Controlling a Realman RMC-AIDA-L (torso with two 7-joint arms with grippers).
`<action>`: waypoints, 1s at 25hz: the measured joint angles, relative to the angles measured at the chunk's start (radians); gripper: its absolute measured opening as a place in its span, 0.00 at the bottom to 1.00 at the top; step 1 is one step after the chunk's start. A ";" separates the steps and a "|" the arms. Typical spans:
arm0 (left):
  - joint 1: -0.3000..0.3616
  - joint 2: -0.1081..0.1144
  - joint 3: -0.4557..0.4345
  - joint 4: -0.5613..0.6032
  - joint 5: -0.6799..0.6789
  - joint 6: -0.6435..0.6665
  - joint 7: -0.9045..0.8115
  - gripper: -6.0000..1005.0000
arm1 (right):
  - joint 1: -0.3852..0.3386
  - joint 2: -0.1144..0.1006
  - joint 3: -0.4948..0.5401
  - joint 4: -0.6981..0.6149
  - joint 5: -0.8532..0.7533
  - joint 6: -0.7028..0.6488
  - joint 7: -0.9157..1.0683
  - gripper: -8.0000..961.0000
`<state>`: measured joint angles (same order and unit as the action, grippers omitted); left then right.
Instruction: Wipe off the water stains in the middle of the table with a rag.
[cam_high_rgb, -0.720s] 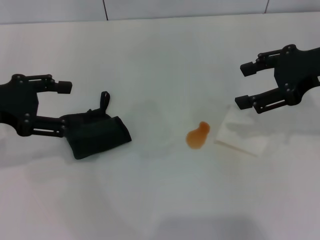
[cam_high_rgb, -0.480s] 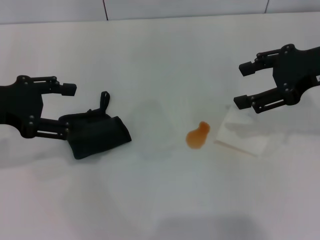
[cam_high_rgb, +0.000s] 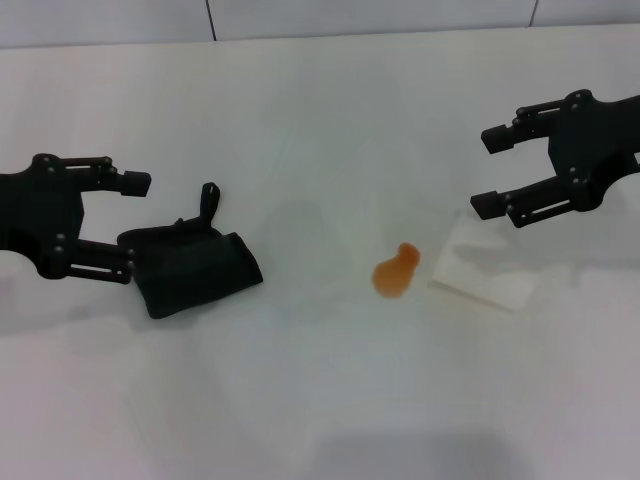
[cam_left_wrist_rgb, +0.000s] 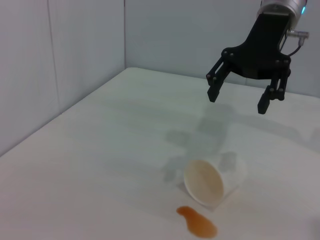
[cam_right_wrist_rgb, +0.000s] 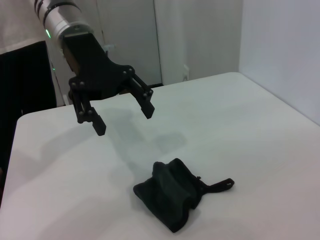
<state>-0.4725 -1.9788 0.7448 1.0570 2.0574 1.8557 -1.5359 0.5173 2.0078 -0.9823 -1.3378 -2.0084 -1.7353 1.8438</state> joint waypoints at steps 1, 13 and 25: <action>0.000 0.003 0.000 0.000 0.000 0.000 -0.001 0.87 | 0.002 -0.001 0.001 0.000 -0.004 0.000 0.004 0.84; 0.022 0.061 -0.011 0.001 0.022 -0.007 -0.006 0.87 | 0.079 -0.003 -0.014 -0.061 -0.256 0.002 0.185 0.83; 0.019 0.079 -0.032 0.013 0.025 0.003 -0.022 0.87 | 0.206 -0.015 -0.159 -0.028 -0.476 -0.095 0.384 0.83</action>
<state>-0.4531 -1.8998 0.7127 1.0700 2.0829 1.8587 -1.5582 0.7233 1.9931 -1.1412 -1.3663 -2.4848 -1.8302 2.2276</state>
